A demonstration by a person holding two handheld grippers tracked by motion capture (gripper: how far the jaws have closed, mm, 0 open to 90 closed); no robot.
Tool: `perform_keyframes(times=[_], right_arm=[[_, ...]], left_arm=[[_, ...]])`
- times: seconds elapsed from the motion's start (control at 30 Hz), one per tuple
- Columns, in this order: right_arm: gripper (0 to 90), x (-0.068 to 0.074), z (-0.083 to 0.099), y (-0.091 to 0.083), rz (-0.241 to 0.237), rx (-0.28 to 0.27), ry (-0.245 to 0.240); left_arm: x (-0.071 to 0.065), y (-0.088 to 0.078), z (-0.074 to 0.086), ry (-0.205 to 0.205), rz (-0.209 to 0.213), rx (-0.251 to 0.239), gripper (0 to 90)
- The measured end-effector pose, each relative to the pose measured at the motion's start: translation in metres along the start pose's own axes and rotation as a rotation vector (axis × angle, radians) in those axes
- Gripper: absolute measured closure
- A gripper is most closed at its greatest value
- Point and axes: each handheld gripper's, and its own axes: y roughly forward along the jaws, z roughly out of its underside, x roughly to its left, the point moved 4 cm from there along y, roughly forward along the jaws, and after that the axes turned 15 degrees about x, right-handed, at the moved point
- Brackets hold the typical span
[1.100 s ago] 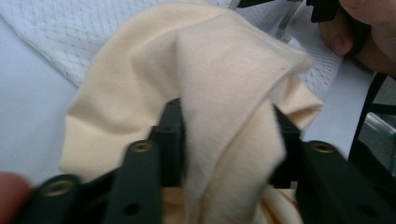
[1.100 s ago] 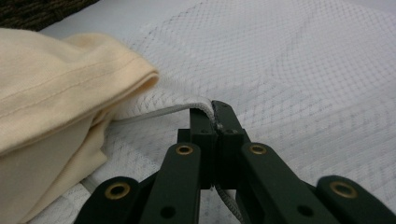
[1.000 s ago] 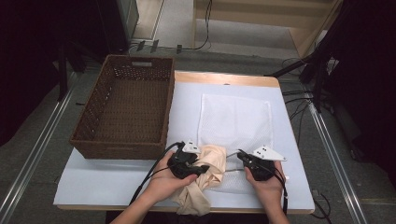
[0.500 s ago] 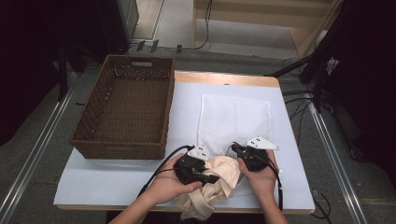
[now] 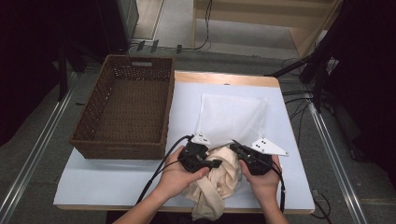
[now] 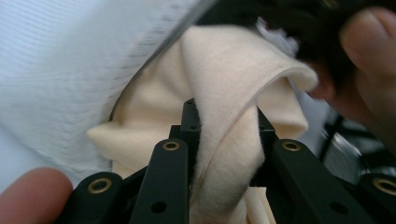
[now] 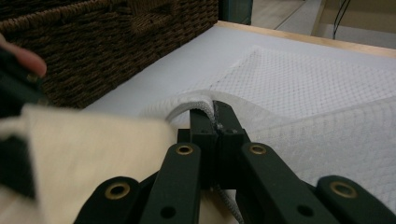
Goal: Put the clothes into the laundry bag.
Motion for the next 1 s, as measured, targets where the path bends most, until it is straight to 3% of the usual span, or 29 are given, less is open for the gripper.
perform_keyframes(times=[0.1, 0.17, 0.23, 0.27, 0.33, 0.37, 0.4, 0.5, 0.57, 0.6, 0.63, 0.7, 0.73, 0.8, 0.93, 1.0], right_arm=[[89.9, 0.000, 0.000, -0.001, 0.002, -0.007, 0.014], [89.9, 0.000, 0.001, 0.000, 0.002, -0.003, 0.008], [89.9, 0.002, 0.003, 0.004, -0.008, 0.017, 0.001], [89.9, 0.002, 0.004, 0.006, -0.012, 0.022, -0.001], [89.9, 0.002, 0.007, 0.010, -0.014, 0.040, 0.002], [89.9, 0.002, 0.008, 0.010, -0.016, 0.046, 0.004], [89.9, 0.002, 0.009, 0.010, -0.018, 0.045, 0.004], [89.9, 0.001, 0.008, 0.010, -0.021, 0.042, 0.008], [89.9, 0.003, 0.008, 0.011, -0.030, 0.047, 0.007], [89.9, 0.004, 0.008, 0.011, -0.032, 0.047, 0.000], [89.9, 0.005, 0.008, 0.011, -0.031, 0.045, -0.002], [89.9, 0.007, 0.008, 0.009, -0.037, 0.042, -0.003], [89.9, 0.007, 0.007, 0.008, -0.035, 0.036, -0.006], [89.9, 0.008, 0.006, 0.005, -0.035, 0.024, -0.007], [89.9, 0.007, 0.003, 0.000, -0.031, -0.011, 0.000], [89.9, 0.007, 0.004, 0.001, -0.028, -0.002, -0.008]], left_arm=[[0.003, 0.004, -0.001, -0.017, -0.053, -0.018, 75.1], [0.002, 0.016, 0.002, -0.005, -0.080, 0.010, 74.4], [0.003, 0.037, 0.006, 0.011, -0.030, 0.104, 69.8], [0.003, 0.042, 0.007, 0.016, -0.006, 0.113, 66.9], [0.001, 0.040, 0.005, 0.026, 0.004, 0.104, 59.7], [-0.002, 0.037, 0.004, 0.038, 0.024, 0.110, 51.1], [-0.005, 0.036, 0.004, 0.047, 0.028, 0.110, 42.8], [-0.013, 0.034, 0.002, 0.098, -0.013, 0.122, 31.2], [-0.013, 0.037, 0.001, 0.103, -0.040, 0.130, 36.5], [-0.010, 0.039, 0.001, 0.092, -0.100, 0.138, 48.2], [-0.006, 0.039, 0.001, 0.070, -0.109, 0.140, 62.4], [0.002, 0.035, -0.002, -0.008, -0.055, 0.105, 72.5], [0.005, 0.032, -0.004, -0.037, -0.048, 0.081, 74.2], [0.007, 0.025, -0.006, -0.057, -0.051, 0.048, 75.3], [0.008, 0.024, -0.009, -0.104, -0.111, -0.040, 75.4], [0.011, 0.033, -0.008, -0.111, -0.142, -0.022, 74.9]])
